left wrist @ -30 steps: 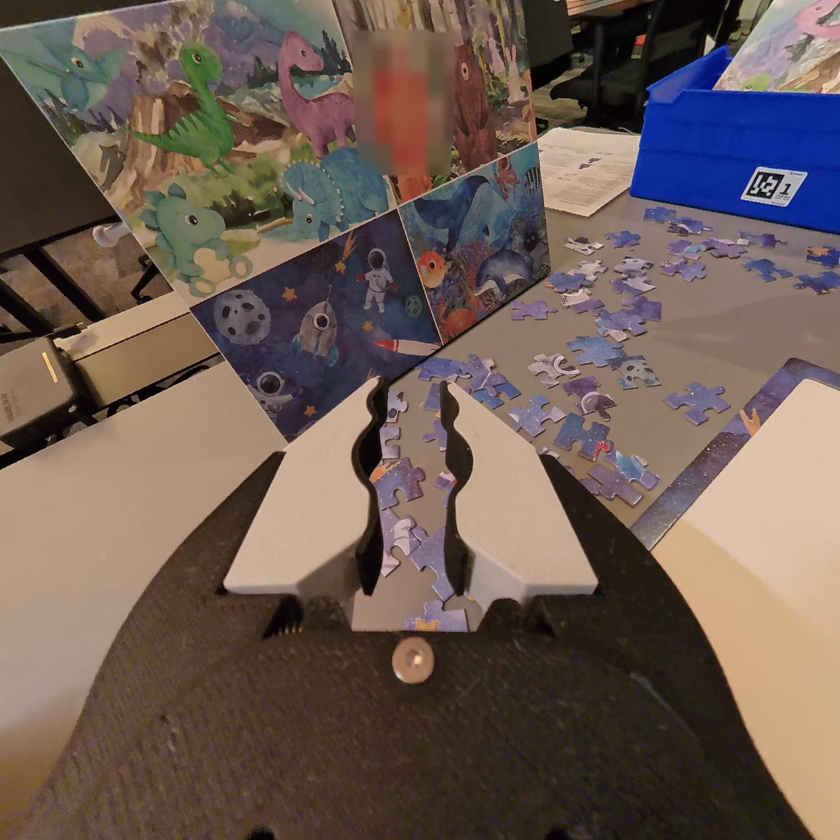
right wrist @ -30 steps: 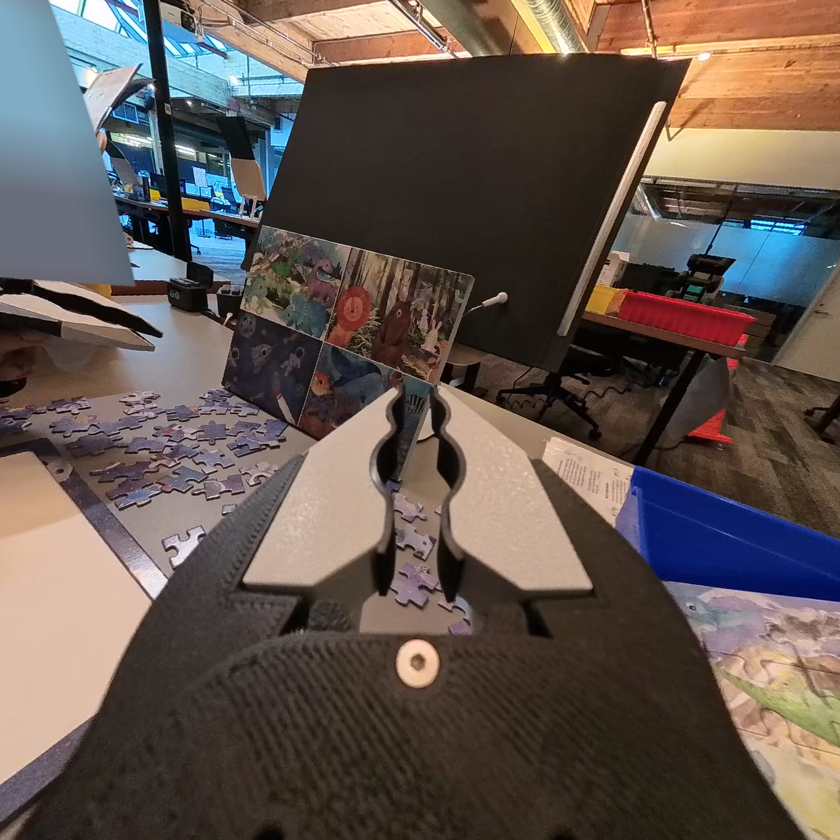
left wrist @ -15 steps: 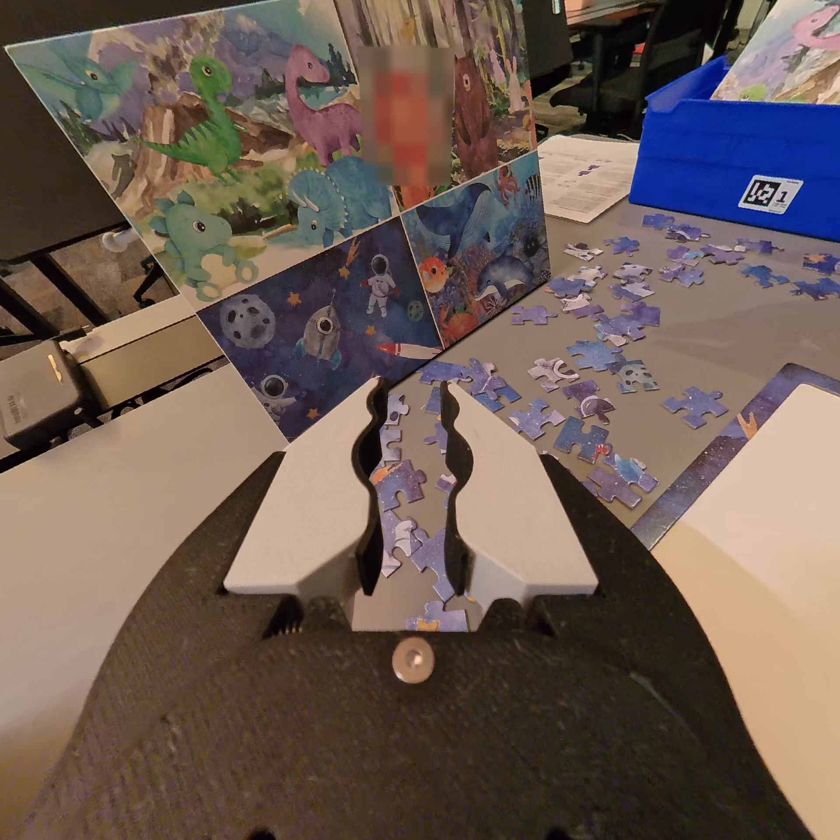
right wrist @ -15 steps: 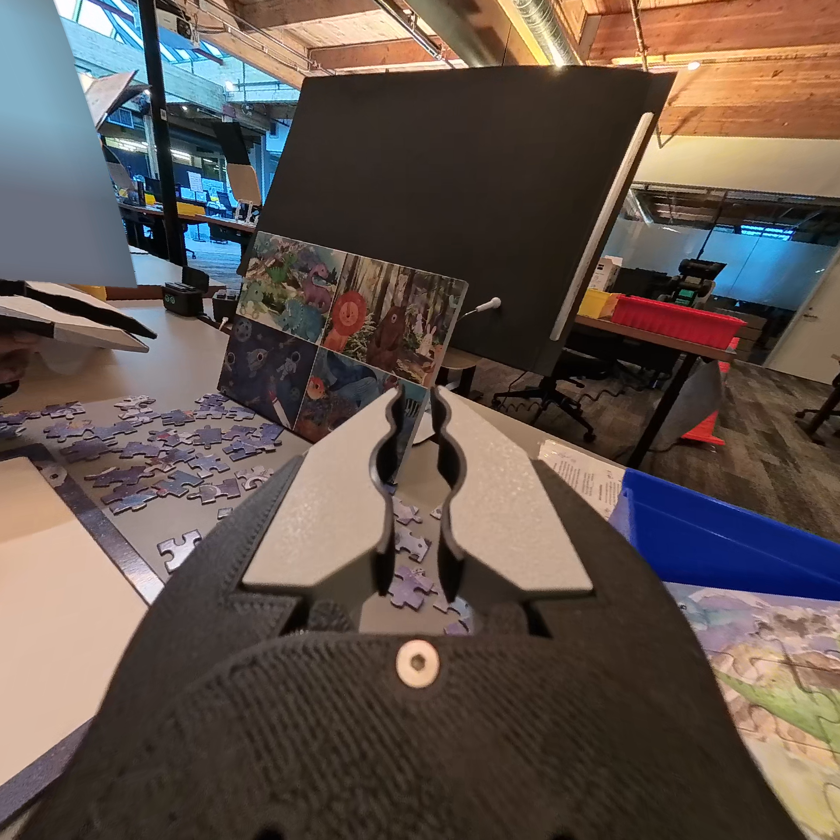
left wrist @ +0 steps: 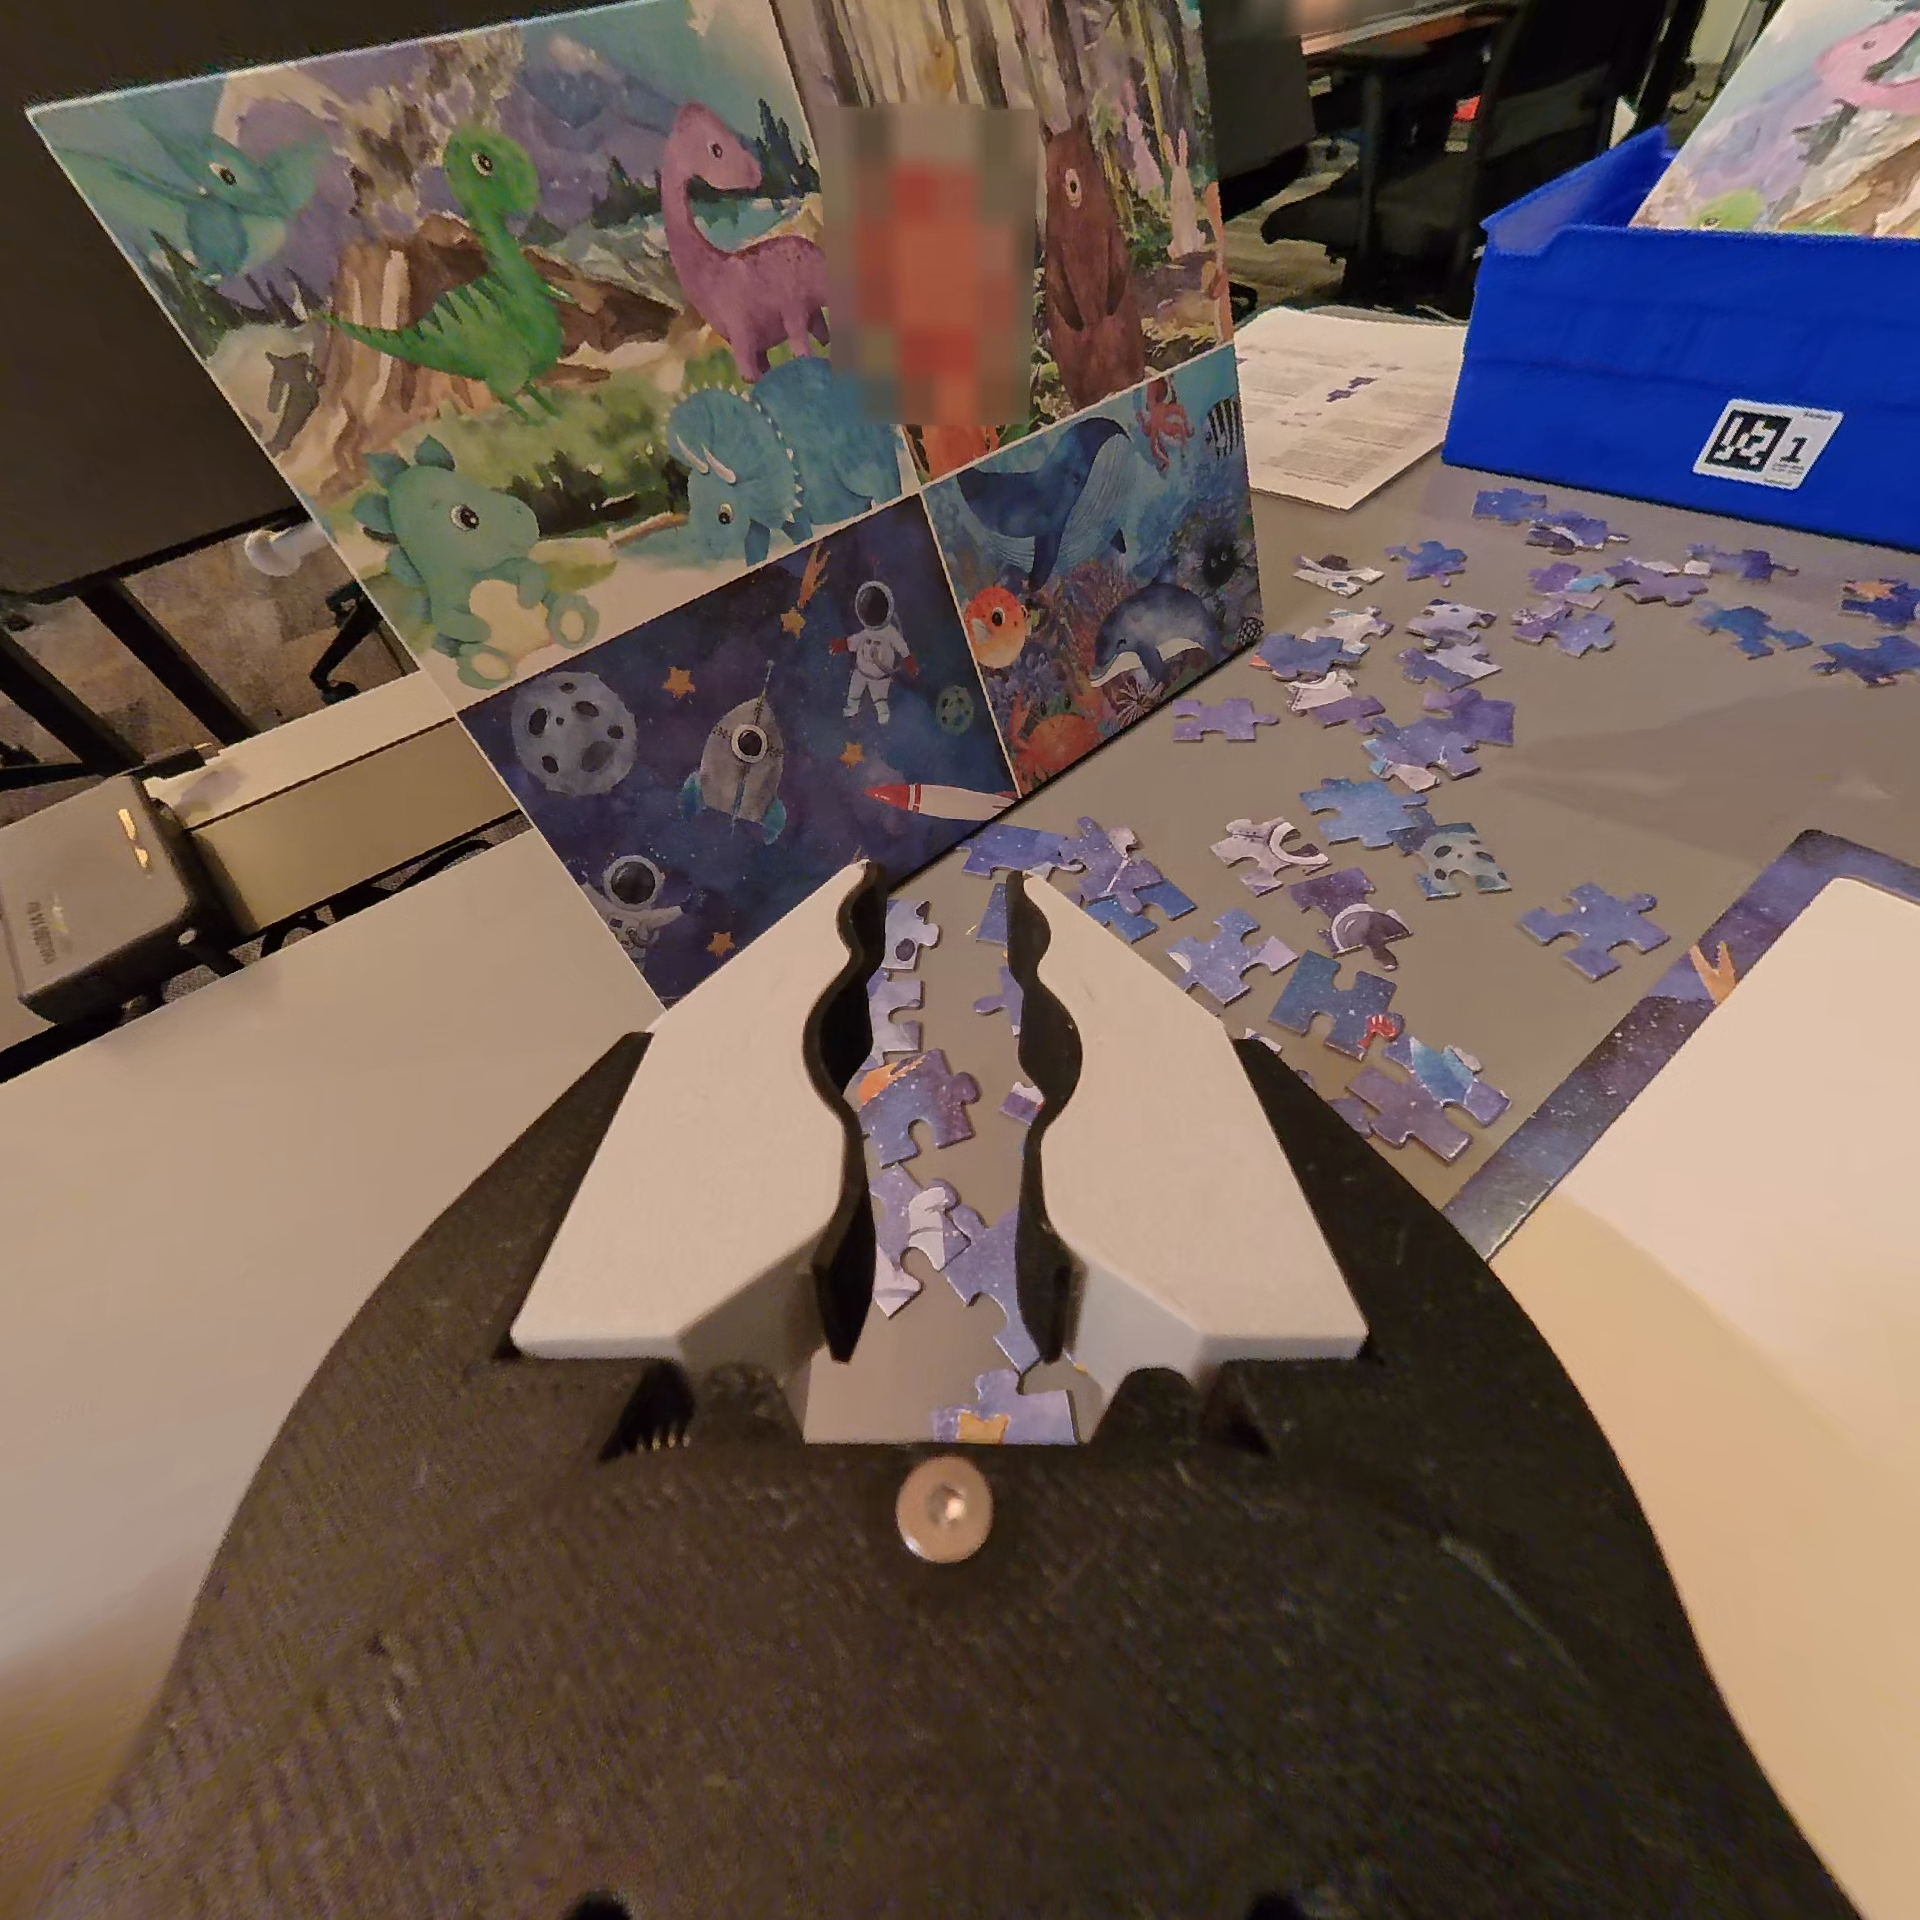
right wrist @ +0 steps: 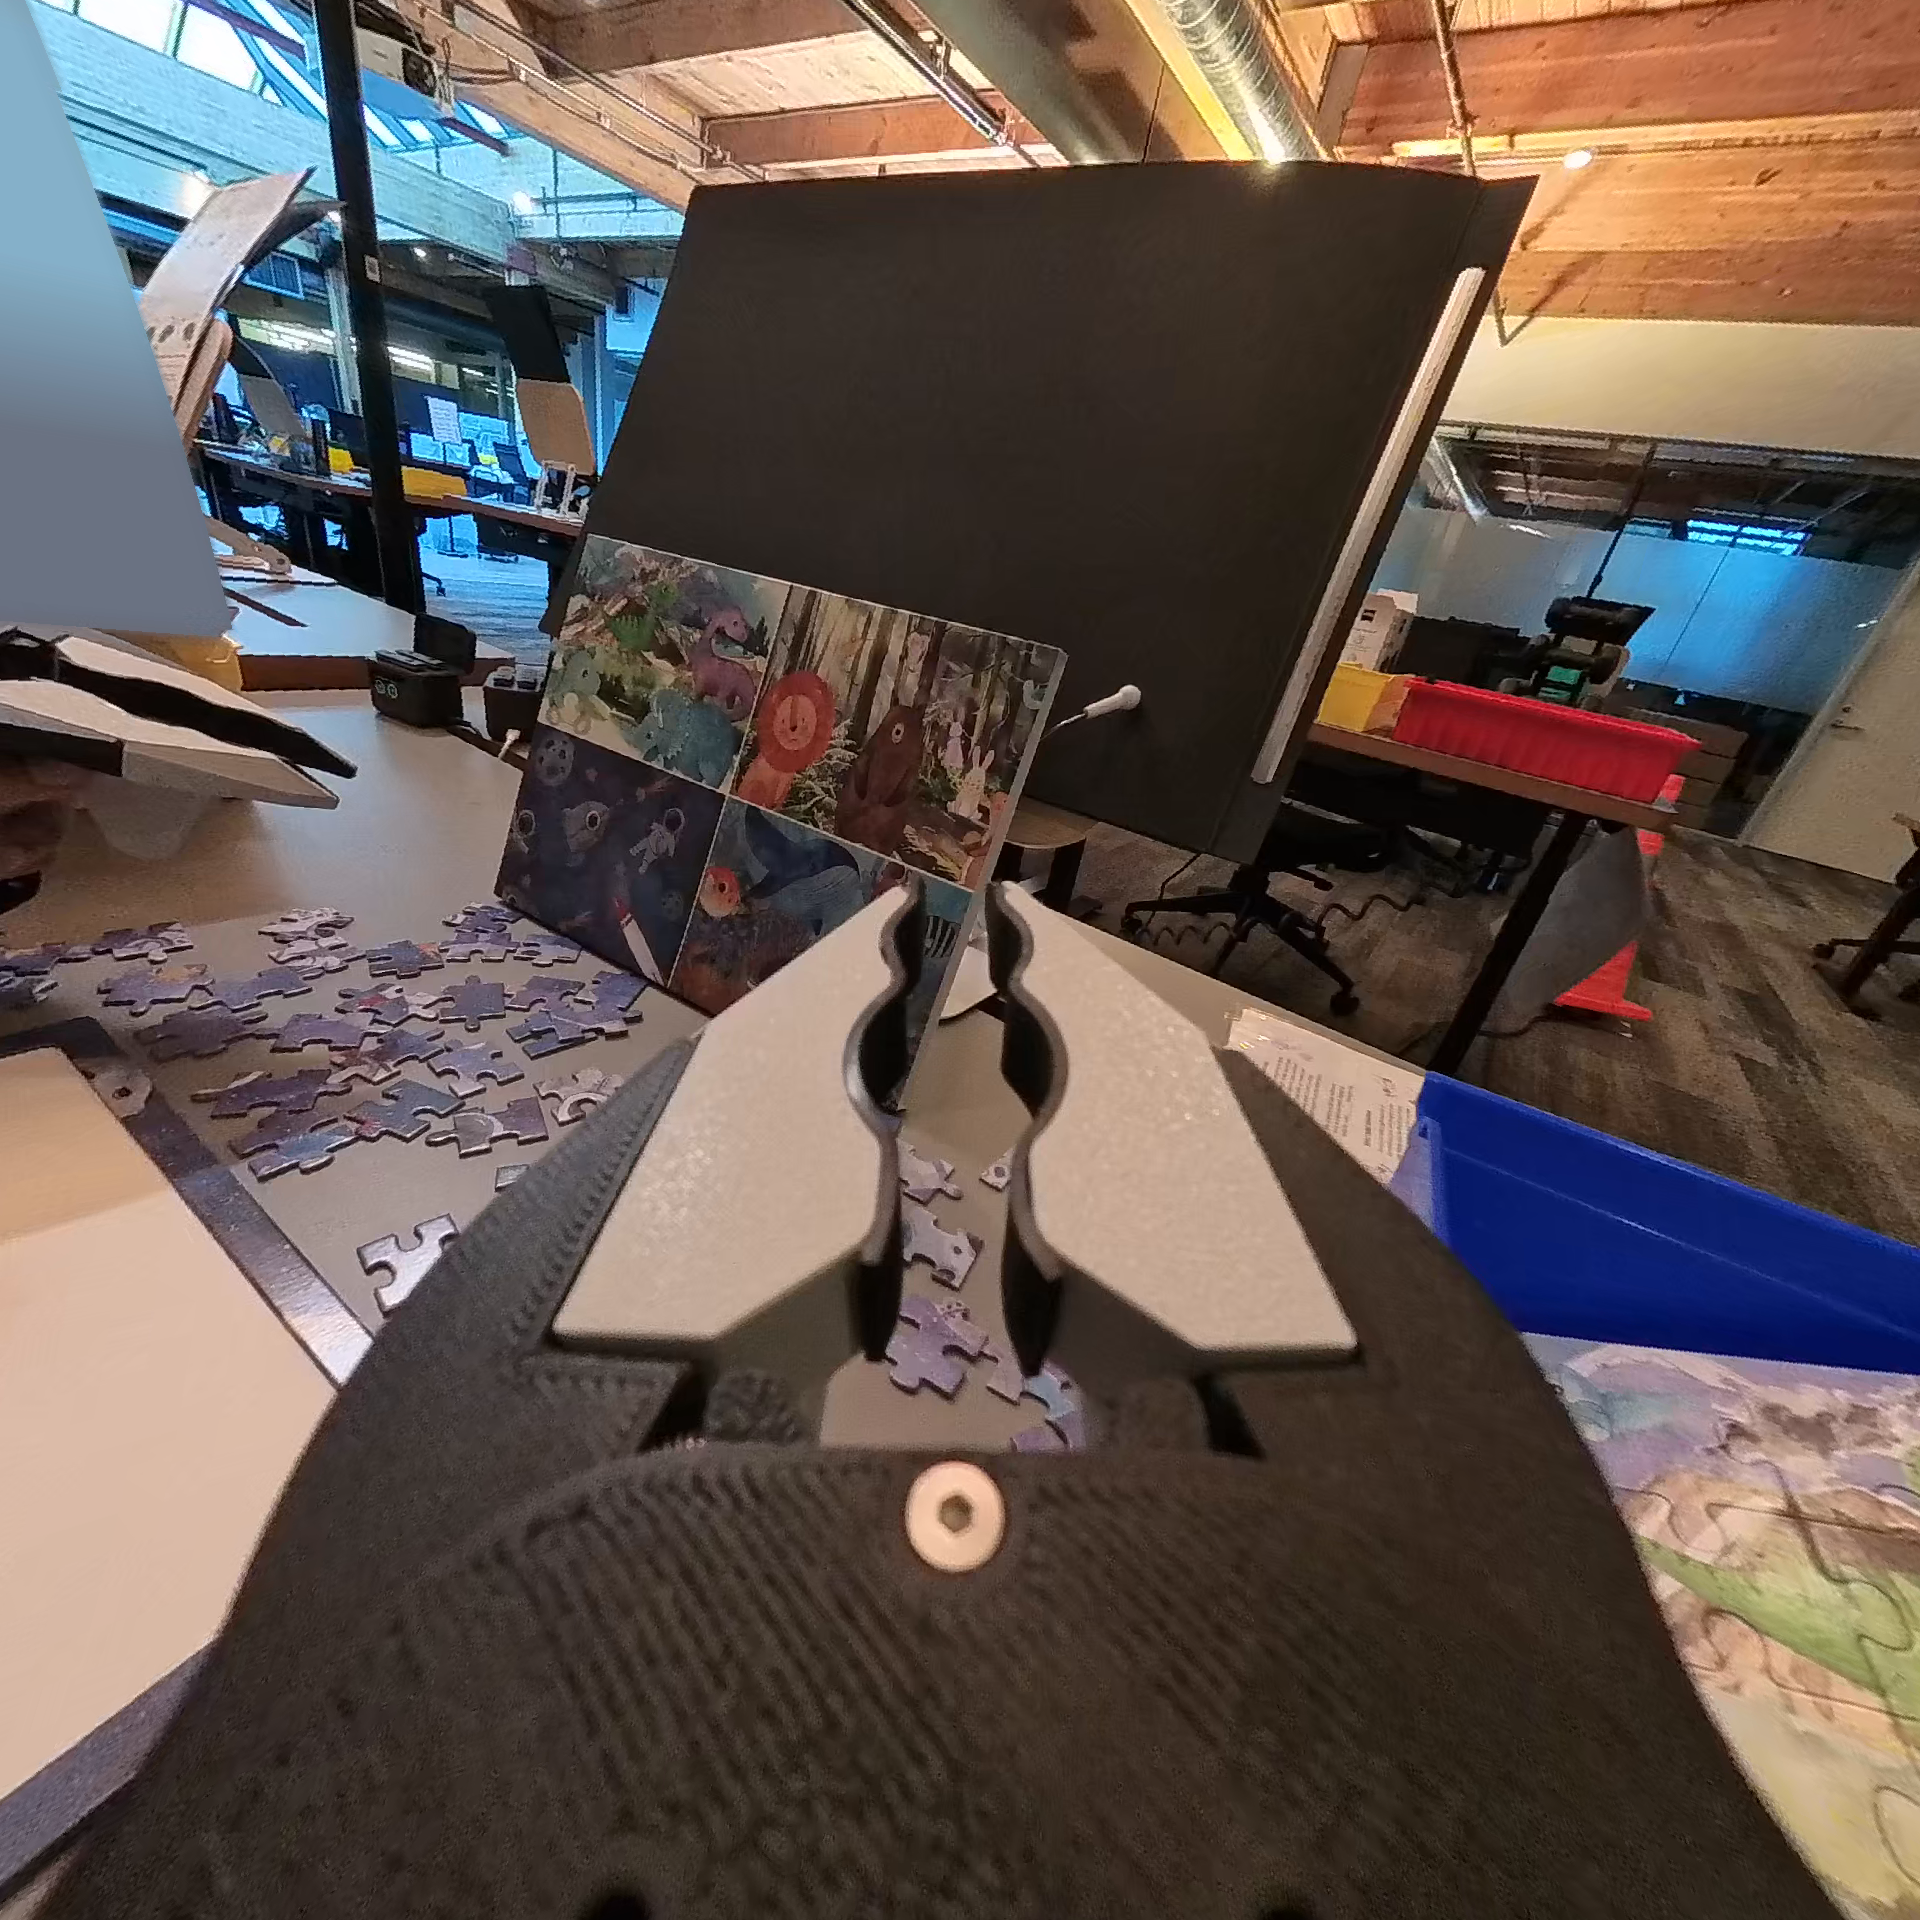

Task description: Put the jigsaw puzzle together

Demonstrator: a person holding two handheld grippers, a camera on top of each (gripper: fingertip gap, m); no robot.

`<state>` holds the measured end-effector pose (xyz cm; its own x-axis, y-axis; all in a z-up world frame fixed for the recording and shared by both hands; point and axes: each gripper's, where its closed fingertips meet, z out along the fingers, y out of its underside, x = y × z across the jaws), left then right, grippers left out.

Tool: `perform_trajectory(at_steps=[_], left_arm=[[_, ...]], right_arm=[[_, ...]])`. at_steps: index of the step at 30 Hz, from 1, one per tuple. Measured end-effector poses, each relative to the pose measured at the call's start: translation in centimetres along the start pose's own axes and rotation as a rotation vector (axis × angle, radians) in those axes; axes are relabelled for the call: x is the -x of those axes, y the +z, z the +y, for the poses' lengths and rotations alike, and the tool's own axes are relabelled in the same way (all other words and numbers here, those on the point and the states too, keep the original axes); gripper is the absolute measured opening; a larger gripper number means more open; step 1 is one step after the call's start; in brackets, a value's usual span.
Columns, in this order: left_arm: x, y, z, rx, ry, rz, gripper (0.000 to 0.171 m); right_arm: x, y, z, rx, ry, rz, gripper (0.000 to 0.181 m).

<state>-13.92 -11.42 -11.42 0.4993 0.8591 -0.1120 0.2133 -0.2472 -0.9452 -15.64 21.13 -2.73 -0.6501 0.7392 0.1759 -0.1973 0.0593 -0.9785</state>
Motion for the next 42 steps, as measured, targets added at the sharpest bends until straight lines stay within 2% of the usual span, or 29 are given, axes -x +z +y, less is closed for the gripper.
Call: perform_trajectory(at_steps=[21,30,35,42], left_arm=[[0.3,-0.1,0.0,-0.001,-0.006,-0.006,0.022],[0.1,-0.1,-0.1,0.001,-0.007,0.004,0.022],[0.1,0.0,0.2,0.013,0.002,0.0,0.022],[0.1,0.0,0.1,0.01,-0.002,0.005,0.022]], right_arm=[[0.3,0.2,0.2,0.012,-0.007,-0.008,0.011],[1.6,1.7,2.9,0.118,0.061,-0.063,0.023],[2.7,2.2,3.9,0.166,0.01,-0.081,0.024],[3.2,2.3,3.9,0.173,-0.003,-0.096,0.024]])
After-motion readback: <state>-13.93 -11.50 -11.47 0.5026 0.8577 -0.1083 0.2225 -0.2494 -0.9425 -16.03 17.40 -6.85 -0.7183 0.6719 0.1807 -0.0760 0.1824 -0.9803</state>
